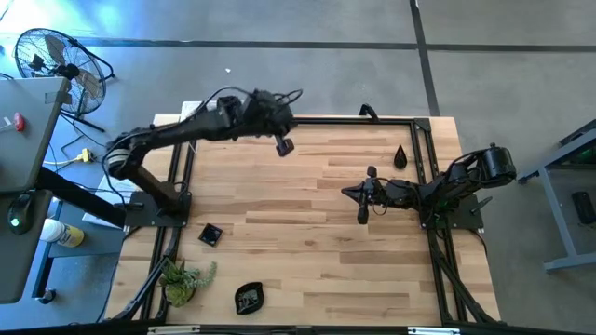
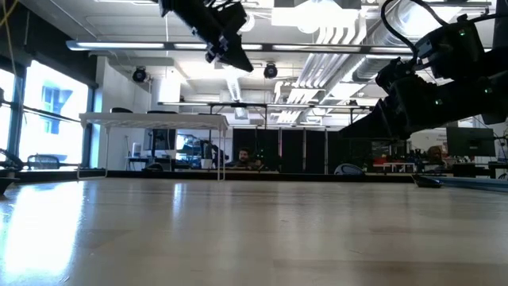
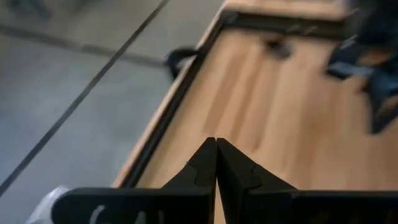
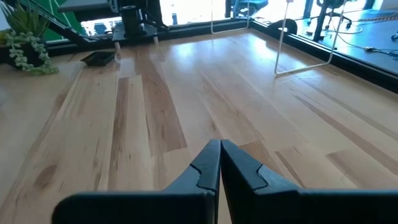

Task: Pick & Place Mini shaped plates
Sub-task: Stack the square plate on top of the square plates on the shelf

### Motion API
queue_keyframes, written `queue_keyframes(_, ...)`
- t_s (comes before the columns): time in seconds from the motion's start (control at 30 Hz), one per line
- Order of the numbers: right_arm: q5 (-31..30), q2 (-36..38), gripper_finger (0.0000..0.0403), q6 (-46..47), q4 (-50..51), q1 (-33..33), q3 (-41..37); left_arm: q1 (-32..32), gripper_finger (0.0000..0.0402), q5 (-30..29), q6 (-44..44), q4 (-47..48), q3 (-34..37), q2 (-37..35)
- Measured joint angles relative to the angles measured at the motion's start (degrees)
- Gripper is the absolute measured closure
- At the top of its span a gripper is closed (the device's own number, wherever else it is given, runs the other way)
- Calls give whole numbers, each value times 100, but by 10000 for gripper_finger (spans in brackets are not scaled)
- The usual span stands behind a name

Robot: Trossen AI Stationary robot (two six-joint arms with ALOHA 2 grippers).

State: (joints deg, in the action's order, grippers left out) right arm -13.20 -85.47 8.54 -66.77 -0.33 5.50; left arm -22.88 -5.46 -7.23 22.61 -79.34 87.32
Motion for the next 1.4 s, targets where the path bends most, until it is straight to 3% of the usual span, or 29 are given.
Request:
queue_keyframes(0.13,-10,0,393,0,-17,2,0,88,401,669,70,-1219,733,-334)
queue_keyframes(0.23,12,-1,395,27,-17,1,0,80,401,979,268,-1684,809,-392)
queue_keyframes(0.43,12,-1,401,45,-9,2,0,78,401,882,298,-1700,877,-266)
queue_keyframes(0.77,-34,0,394,174,-4,-1,0,8,401,1242,664,-2757,2249,-574)
queue_keyframes(1.4,-12,0,396,153,-1,1,0,53,401,1214,403,-3237,2330,-954)
